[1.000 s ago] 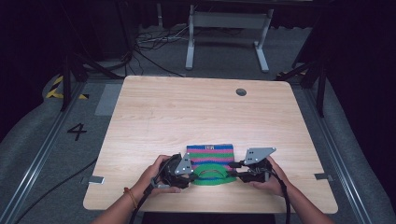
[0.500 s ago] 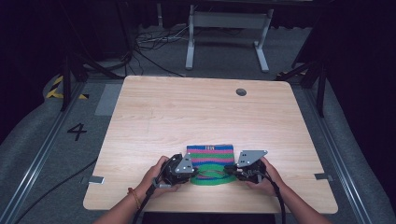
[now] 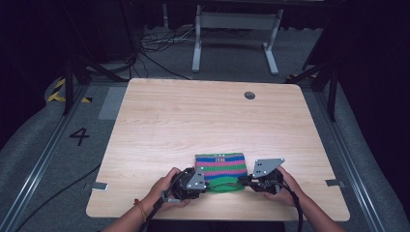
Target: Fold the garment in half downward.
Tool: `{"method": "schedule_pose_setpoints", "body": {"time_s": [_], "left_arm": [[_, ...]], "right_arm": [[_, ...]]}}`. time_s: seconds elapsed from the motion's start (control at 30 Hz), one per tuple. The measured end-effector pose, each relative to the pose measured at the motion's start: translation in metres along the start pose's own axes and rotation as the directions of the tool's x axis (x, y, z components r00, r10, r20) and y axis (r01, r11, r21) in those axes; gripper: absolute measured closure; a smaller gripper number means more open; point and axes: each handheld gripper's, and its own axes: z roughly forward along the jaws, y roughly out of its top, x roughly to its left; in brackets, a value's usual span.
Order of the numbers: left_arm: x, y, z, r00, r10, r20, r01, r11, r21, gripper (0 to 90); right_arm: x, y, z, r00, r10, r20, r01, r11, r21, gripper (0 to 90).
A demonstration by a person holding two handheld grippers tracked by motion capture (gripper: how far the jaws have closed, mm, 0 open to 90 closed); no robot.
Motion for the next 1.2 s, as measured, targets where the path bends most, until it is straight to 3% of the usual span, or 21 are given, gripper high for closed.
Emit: {"method": "schedule_pose_setpoints", "body": {"time_s": [0.07, 0.23, 0.33, 0.57, 0.67, 0.83, 0.9, 1.0, 1.1, 1.2], "left_arm": [[0.001, -0.002, 0.001, 0.9998, -0.017, -0.005, 0.017, 0.9998, -0.012, 80.5], [0.009, -0.01, 0.002, 0.9984, -0.038, -0.041, 0.036, 0.9984, -0.044, 80.6], [0.019, -0.013, 0.003, 0.996, -0.085, -0.028, 0.083, 0.9942, -0.069, 81.8], [0.031, -0.014, 0.004, 0.9942, -0.106, -0.021, 0.104, 0.9914, -0.079, 81.4], [0.032, -0.017, 0.004, 0.9897, -0.143, -0.008, 0.141, 0.9839, -0.109, 78.7], [0.026, -0.014, -0.003, 0.9924, -0.122, -0.012, 0.121, 0.9875, -0.101, 69.0], [0.025, -0.013, -0.008, 0.9931, -0.113, -0.032, 0.11, 0.9908, -0.078, 64.1], [0.026, -0.014, -0.016, 0.989, -0.14, -0.049, 0.136, 0.9877, -0.077, 57.1], [0.027, -0.017, -0.025, 0.9847, -0.144, -0.098, 0.14, 0.9888, -0.052, 49.6], [0.028, -0.021, -0.03, 0.9846, -0.145, -0.098, 0.142, 0.9893, -0.03, 43.3]], "right_arm": [[0.001, -0.005, 0.005, 1.0, -0.004, 0.009, 0.004, 1.0, 0.018, 82.8], [-0.001, -0.008, 0.009, 0.9993, 0.032, 0.02, -0.031, 0.999, -0.009, 81.7], [-0.001, -0.008, 0.012, 0.9982, 0.037, 0.046, -0.036, 0.999, -0.023, 82.0], [-0.009, -0.006, 0.016, 0.9956, 0.064, 0.069, -0.062, 0.998, -0.033, 81.9], [-0.009, -0.004, 0.015, 0.9957, 0.057, 0.073, -0.056, 0.998, -0.025, 79.5], [-0.006, -0.002, 0.01, 0.9952, 0.044, 0.088, -0.042, 0.999, -0.018, 74.0], [-0.007, -0.001, 0.006, 0.9957, 0.036, 0.086, -0.035, 0.999, -0.015, 72.8], [-0.007, 0.0, -0.001, 0.9964, 0.044, 0.072, -0.043, 0.999, -0.012, 67.3], [-0.007, -0.002, -0.009, 0.9967, 0.039, 0.071, -0.04, 0.999, 0.014, 62.8], [-0.007, -0.004, -0.015, 0.9953, 0.039, 0.088, -0.041, 0.999, 0.023, 59.4]]}}
